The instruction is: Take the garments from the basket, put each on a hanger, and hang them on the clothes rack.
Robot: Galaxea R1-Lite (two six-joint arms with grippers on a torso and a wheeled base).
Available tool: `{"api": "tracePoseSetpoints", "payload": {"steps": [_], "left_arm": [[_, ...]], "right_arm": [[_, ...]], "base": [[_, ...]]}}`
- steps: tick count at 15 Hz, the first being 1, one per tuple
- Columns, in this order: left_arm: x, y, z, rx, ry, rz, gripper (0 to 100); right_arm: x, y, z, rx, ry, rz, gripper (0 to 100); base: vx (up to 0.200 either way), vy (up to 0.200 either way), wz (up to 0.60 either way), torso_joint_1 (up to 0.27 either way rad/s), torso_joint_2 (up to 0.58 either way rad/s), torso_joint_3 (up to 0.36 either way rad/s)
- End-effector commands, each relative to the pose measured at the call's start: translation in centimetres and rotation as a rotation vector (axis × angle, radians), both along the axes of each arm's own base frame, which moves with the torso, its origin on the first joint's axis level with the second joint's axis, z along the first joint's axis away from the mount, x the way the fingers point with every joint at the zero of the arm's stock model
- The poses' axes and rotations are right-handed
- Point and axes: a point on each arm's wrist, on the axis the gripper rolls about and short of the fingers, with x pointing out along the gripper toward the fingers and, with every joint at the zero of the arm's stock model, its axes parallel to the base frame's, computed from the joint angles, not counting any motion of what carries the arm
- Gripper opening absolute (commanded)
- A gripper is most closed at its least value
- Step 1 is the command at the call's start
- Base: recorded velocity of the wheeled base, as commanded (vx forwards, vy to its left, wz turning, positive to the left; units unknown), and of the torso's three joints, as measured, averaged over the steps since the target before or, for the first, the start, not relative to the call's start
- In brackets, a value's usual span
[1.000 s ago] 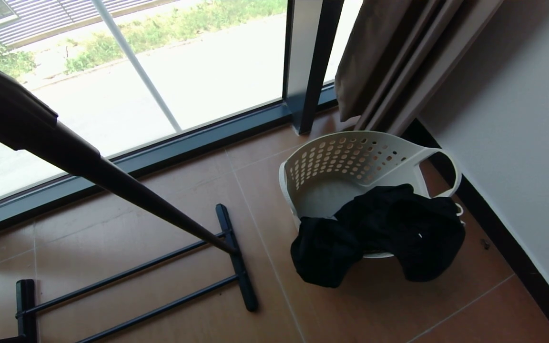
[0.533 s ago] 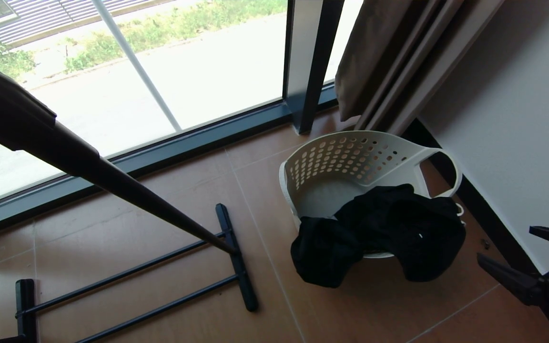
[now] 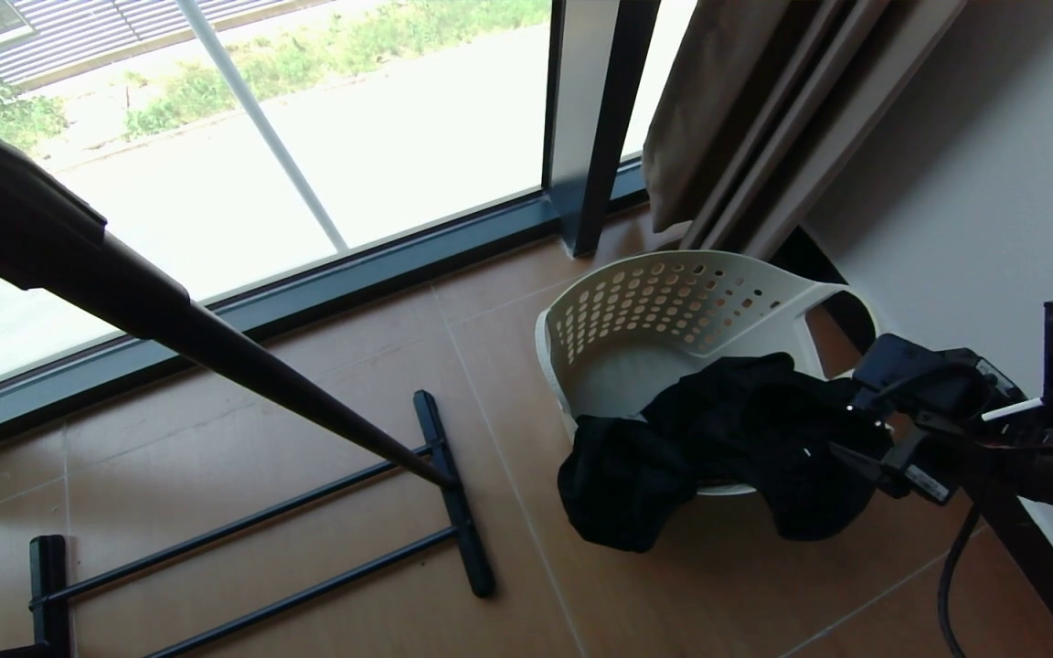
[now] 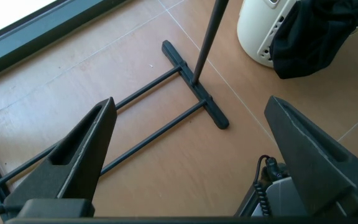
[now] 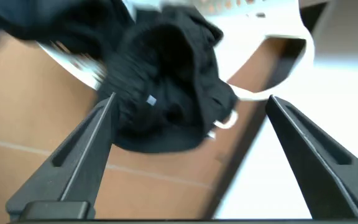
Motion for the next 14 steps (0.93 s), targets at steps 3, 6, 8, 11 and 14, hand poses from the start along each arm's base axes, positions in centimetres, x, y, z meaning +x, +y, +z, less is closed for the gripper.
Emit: {"api": "tracePoseSetpoints", "payload": {"steps": [3,6,8,11,14], "left_arm": [[0.0,0.0,0.0,0.001,0.002,0.0,100],[0.0,0.0,0.0,0.0,0.002,0.0,100],[0.0,0.0,0.0,0.0,0.002,0.0,100],[0.0,0.0,0.0,0.0,0.002,0.0,100],[0.0,0.0,0.0,0.0,0.002,0.0,100]], "right_arm": [[3.9,2.3,-3.0,-0.228,0.096,0.044,100],[7.3,3.3,-3.8,-0.31,0.099,-0.018,100],[9.8,3.9,-4.3,-0.349,0.089,-0.072,100],[12.4,4.4,-4.2,-0.375,0.057,-0.103,100],[13.4,4.7,-4.6,-0.376,0.054,-0.107,100]], "base": [[0.0,0.0,0.0,0.0,0.0,0.0],[0.0,0.0,0.0,0.0,0.0,0.0],[0.0,0.0,0.0,0.0,0.0,0.0],[0.0,0.0,0.0,0.0,0.0,0.0],[0.0,0.0,0.0,0.0,0.0,0.0]]}}
